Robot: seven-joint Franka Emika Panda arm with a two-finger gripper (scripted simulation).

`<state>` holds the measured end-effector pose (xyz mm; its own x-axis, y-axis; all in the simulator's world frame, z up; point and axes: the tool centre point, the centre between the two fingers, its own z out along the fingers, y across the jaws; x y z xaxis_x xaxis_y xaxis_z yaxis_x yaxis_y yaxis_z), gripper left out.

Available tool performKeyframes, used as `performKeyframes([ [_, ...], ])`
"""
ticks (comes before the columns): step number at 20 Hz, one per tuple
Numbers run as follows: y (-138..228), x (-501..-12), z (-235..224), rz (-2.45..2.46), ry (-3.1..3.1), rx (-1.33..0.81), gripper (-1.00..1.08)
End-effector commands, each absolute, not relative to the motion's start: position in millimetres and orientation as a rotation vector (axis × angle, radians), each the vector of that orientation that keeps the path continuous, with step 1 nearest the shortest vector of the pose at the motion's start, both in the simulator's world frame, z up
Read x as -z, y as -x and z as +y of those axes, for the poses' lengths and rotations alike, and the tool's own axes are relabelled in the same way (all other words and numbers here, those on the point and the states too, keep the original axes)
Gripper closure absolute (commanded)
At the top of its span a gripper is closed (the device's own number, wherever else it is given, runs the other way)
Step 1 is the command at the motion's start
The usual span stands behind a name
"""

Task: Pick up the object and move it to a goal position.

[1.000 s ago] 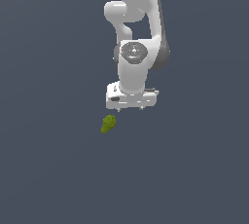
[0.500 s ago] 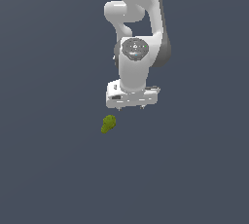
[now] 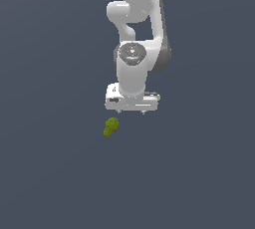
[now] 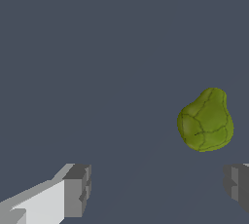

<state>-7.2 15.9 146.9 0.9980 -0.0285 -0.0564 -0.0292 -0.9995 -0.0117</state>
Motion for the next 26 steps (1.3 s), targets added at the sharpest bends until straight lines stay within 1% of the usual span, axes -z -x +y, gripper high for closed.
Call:
performKeyframes([
  [1,6.2,-143.1,10.1,0.137,3.125,-0.085,-0.92],
  [19,0.1,-106.4,-52.7,1.07,2.946,-0.036,-0.92],
  [26,-0.2,-96.5,-73.0,1.335,2.841,-0.014,-0.92],
])
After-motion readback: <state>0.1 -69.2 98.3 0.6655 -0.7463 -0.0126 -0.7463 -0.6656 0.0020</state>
